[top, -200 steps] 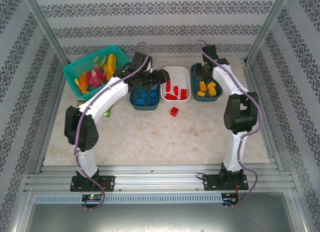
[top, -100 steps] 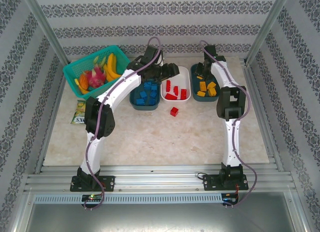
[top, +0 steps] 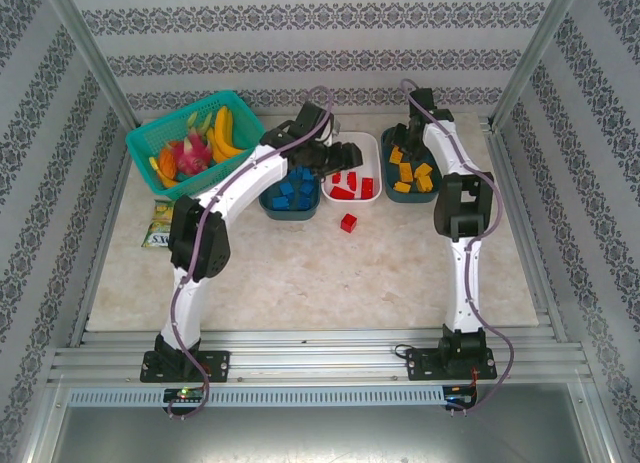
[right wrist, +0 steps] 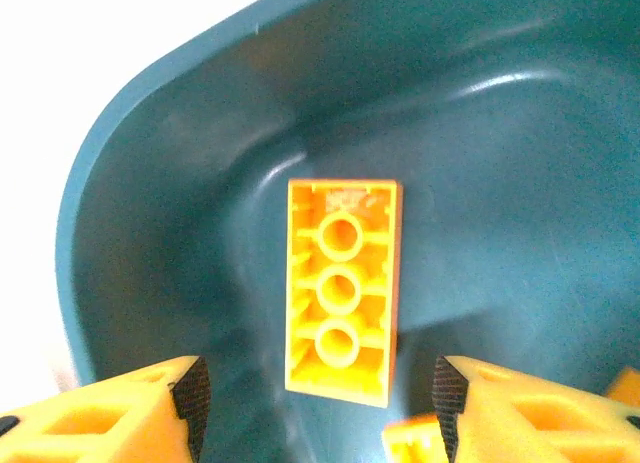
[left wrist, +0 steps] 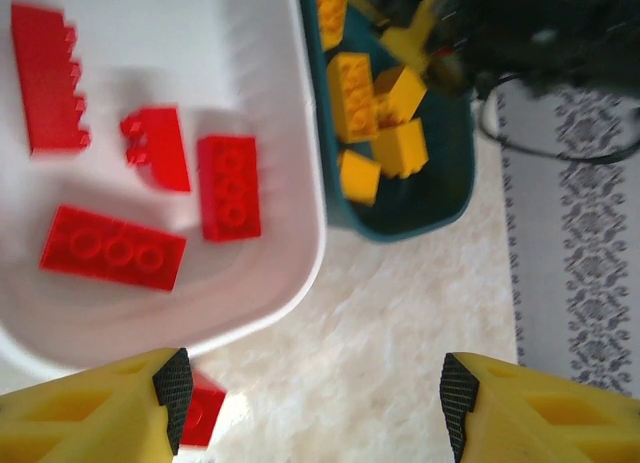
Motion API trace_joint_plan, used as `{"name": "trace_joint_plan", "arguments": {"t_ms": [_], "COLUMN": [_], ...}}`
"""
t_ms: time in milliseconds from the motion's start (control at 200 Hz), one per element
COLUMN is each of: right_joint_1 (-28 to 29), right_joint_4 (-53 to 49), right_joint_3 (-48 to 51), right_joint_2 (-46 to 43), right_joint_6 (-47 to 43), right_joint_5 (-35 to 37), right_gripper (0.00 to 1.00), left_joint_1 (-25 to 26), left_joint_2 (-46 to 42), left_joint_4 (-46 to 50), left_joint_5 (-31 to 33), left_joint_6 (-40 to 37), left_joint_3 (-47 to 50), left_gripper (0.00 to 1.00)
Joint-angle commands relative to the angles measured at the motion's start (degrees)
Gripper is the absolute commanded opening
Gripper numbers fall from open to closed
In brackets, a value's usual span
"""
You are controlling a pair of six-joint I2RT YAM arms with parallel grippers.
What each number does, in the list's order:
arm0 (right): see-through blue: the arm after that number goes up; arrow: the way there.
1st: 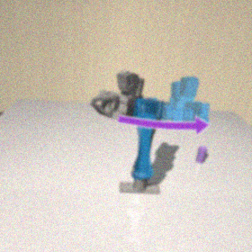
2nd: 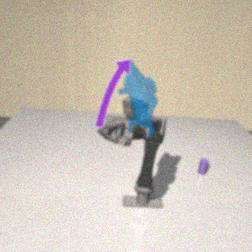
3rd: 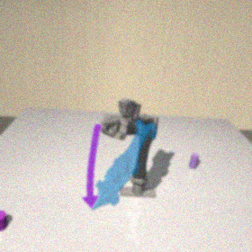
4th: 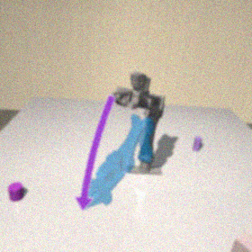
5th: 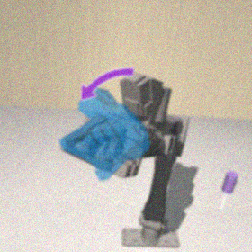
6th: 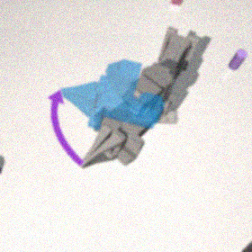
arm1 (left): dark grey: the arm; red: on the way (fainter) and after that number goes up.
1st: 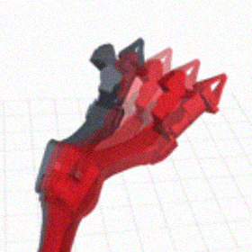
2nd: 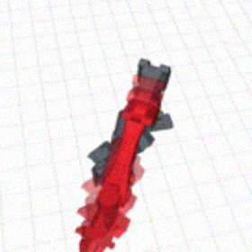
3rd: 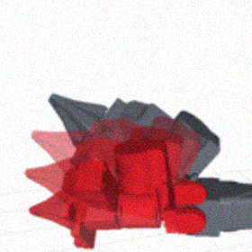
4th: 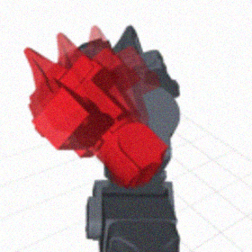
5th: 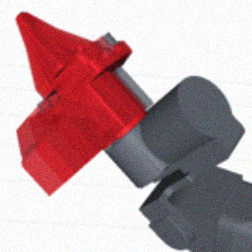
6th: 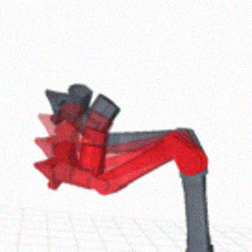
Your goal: Sort the legos into containers by color
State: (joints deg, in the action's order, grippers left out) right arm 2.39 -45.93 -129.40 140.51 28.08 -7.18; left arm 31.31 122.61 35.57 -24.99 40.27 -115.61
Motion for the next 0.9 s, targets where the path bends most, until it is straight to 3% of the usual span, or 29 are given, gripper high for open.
{"name": "trace_joint_plan", "arguments": {"t_ms": [0,235,405,709,894], "right_joint_1": [0.6,5.6,8.0,10.1,10.4], "right_joint_4": [4.5,24.2,28.1,17.8,17.0], "right_joint_3": [8.4,46.7,69.7,92.1,99.0], "right_joint_2": [-13.6,-44.6,-65.6,-95.0,-101.7], "right_joint_6": [-0.7,1.1,3.2,7.4,13.4], "right_joint_5": [-0.4,-4.7,-9.9,-18.3,-22.0], "right_gripper": [0.62,0.63,0.65,0.70,0.71], "left_joint_1": [1.7,6.0,9.0,12.3,13.4], "left_joint_2": [-7.1,-13.7,-13.9,-8.1,-1.2], "left_joint_4": [1.4,0.2,-1.7,-1.2,1.8], "left_joint_5": [1.2,4.2,5.9,13.2,17.8], "left_joint_6": [-2.8,-6.0,-6.1,-9.9,-14.1], "left_joint_3": [6.5,21.2,26.0,23.9,17.5], "left_gripper": [0.70,0.71,0.71,0.74,0.74]}}
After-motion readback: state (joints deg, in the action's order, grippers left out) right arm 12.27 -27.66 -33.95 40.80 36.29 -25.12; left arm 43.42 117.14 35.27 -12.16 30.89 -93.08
